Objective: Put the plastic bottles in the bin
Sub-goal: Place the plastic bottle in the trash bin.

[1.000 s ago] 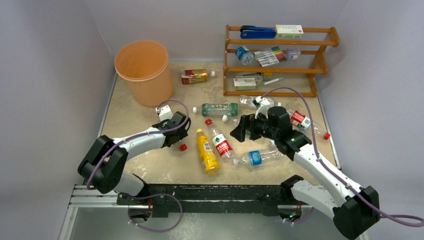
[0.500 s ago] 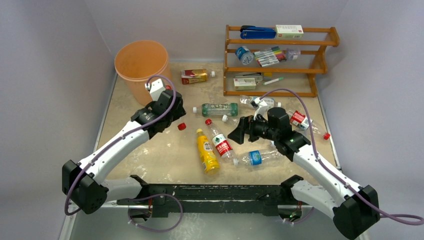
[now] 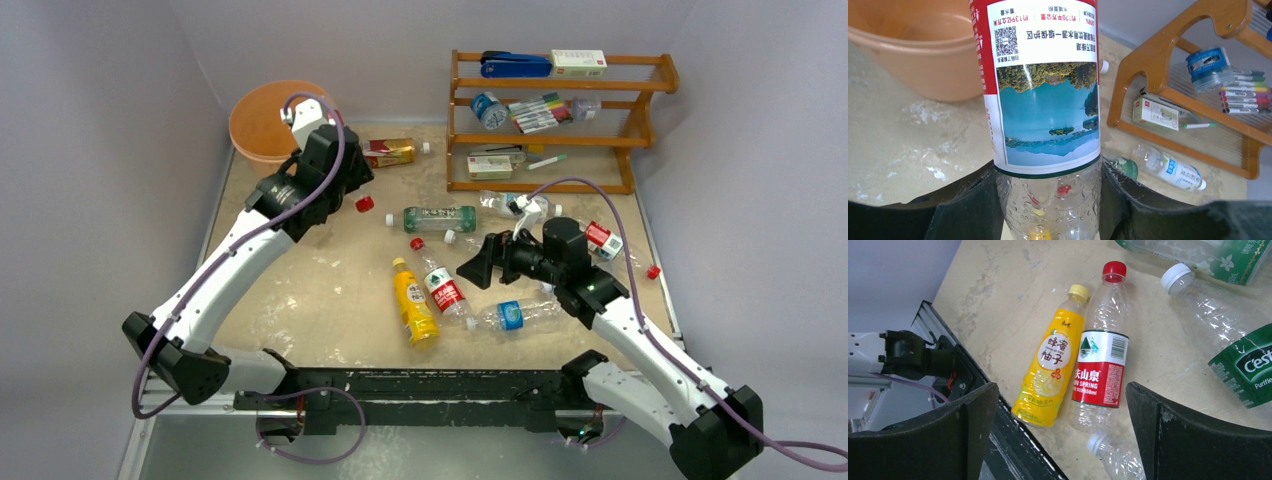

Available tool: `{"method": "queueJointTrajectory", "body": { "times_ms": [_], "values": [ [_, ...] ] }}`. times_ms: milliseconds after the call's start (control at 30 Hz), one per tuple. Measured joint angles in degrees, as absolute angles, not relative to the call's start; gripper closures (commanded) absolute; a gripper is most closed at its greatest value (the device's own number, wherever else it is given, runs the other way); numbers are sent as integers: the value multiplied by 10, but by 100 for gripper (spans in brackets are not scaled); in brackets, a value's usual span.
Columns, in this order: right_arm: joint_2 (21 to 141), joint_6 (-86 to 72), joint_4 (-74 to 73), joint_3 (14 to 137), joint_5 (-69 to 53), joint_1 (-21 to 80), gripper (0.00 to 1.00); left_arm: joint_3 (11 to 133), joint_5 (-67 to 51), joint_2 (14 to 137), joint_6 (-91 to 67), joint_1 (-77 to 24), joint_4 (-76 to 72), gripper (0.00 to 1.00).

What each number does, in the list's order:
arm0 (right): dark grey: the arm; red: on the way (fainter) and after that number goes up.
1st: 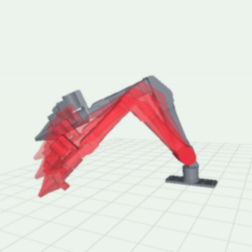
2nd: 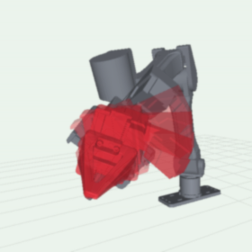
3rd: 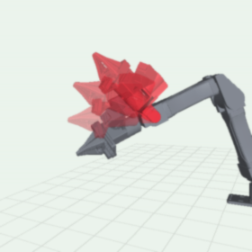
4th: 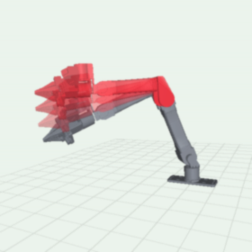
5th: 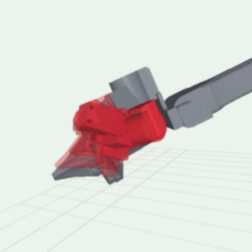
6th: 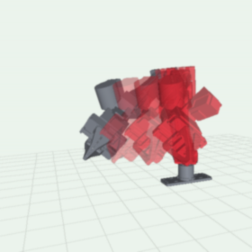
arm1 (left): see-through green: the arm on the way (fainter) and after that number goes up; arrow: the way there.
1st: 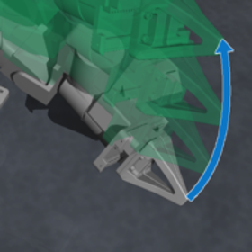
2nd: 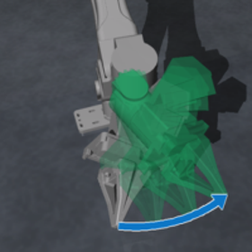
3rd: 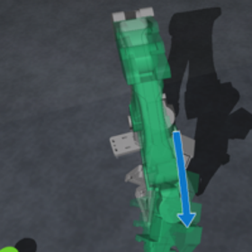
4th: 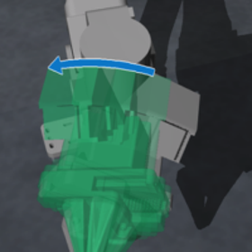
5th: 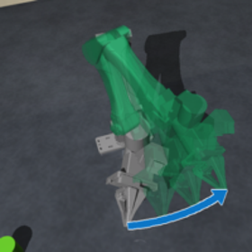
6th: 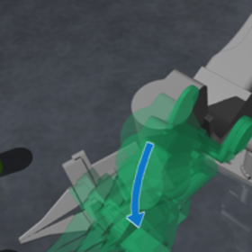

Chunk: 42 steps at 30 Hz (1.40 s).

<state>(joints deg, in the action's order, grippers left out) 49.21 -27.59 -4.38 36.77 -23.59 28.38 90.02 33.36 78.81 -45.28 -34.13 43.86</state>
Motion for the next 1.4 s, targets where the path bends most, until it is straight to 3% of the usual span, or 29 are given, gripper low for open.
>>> {"method": "queueJointTrajectory", "body": {
  "times_ms": [533,1000,1400],
  "values": [
    [408,-329,-42,293,-236,284,0,1043,323,894,-347,-185,427,53],
    [382,-346,-44,276,-236,284,0,1047,302,964,-316,-69,366,53],
    [364,-352,-44,269,-235,284,0,1047,287,1020,-302,-42,333,50]
  ]
}}
